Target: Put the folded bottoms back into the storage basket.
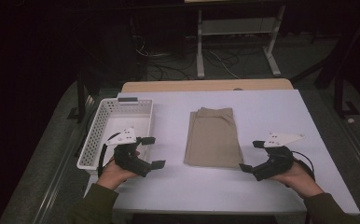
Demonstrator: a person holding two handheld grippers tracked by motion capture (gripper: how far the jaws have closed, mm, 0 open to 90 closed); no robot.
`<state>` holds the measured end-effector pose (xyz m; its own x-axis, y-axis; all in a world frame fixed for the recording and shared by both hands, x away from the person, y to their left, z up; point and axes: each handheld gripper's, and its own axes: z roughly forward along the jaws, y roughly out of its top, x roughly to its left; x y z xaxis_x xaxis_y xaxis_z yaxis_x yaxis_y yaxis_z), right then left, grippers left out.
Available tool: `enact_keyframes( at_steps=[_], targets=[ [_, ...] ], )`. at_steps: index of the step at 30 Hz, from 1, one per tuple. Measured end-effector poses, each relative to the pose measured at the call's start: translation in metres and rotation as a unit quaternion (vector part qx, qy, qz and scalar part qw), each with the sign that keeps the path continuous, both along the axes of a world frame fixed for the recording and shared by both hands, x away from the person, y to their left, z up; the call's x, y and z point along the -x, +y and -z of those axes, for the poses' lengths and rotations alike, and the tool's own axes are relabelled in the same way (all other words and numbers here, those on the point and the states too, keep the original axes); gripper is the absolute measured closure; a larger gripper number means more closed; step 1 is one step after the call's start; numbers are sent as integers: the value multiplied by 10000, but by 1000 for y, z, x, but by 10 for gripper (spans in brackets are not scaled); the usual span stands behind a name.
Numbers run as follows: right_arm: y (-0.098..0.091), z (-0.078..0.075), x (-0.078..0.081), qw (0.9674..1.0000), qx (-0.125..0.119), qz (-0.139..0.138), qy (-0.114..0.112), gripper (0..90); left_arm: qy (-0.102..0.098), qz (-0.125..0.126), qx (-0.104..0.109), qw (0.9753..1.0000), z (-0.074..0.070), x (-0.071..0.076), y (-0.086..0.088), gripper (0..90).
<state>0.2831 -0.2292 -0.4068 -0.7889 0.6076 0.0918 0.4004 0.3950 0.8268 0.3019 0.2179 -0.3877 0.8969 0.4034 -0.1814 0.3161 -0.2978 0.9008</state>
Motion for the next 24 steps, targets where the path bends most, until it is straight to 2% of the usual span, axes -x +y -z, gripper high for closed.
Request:
enact_keyframes(
  at_steps=[12, 24],
  targets=[
    [5, -3, -7, 10000, -79, -27, 44, 0, 12, 8, 20, 10000, 0, 0, 1, 0],
    [17, -5, -15, 9998, -79, -185, 26, 0, 29, -17, 10, 10000, 0, 0, 0, 0]
  ],
)
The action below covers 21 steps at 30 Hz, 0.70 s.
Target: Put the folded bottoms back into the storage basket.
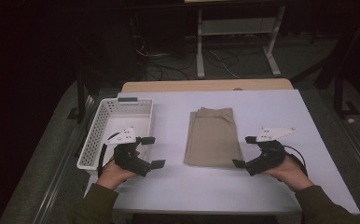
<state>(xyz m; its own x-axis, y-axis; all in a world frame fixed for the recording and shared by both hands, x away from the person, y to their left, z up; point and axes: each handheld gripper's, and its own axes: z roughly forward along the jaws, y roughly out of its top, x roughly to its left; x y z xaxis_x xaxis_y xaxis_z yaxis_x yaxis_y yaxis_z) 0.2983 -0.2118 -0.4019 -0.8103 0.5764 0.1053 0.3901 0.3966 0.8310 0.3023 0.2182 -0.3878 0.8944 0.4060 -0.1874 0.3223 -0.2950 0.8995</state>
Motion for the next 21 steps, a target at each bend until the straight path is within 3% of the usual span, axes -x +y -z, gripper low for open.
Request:
enact_keyframes(
  at_steps=[21],
  targets=[
    [19, -2, -15, 9998, 31, -172, 46, 0, 3, -5, 2, 10000, 0, 0, 0, 0]
  ],
)
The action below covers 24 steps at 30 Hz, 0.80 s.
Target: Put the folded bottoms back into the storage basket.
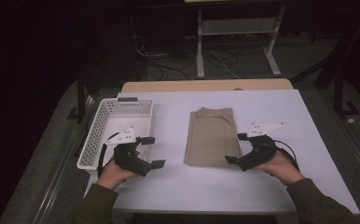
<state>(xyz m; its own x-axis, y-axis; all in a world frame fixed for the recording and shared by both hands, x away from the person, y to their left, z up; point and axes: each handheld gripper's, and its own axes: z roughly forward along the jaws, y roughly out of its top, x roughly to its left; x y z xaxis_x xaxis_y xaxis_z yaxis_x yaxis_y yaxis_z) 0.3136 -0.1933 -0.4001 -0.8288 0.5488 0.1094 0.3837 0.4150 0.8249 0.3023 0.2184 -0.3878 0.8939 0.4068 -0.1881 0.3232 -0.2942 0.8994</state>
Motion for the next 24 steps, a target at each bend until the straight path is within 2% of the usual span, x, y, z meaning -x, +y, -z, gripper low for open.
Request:
enact_keyframes(
  at_steps=[24],
  targets=[
    [24, -1, -19, 9998, 16, -182, 63, 0, 1, 2, 0, 10000, 0, 0, 0, 0]
  ],
)
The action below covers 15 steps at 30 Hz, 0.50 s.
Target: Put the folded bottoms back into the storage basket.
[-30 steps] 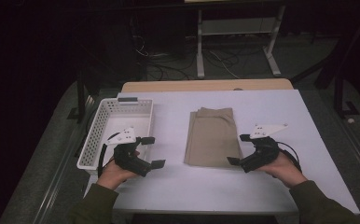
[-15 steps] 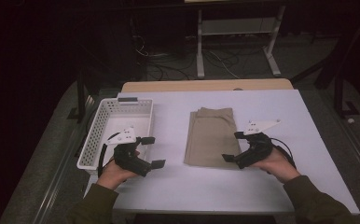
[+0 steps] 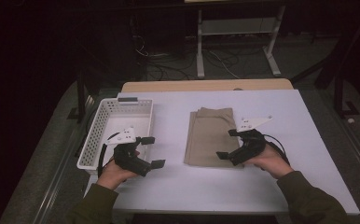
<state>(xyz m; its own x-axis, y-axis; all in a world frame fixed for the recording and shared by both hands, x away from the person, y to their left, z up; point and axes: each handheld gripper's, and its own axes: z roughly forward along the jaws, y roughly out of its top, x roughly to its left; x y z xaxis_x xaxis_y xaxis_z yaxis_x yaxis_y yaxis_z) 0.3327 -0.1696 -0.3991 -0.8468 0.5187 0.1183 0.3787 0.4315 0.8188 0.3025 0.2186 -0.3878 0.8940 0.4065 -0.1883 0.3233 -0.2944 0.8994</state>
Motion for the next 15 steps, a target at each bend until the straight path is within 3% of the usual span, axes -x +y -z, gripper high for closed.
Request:
enact_keyframes(
  at_steps=[15],
  targets=[
    [19, 1, -11, 9998, 52, -167, 21, 0, -2, 7, -2, 10000, 0, 0, 0, 0]
  ],
)
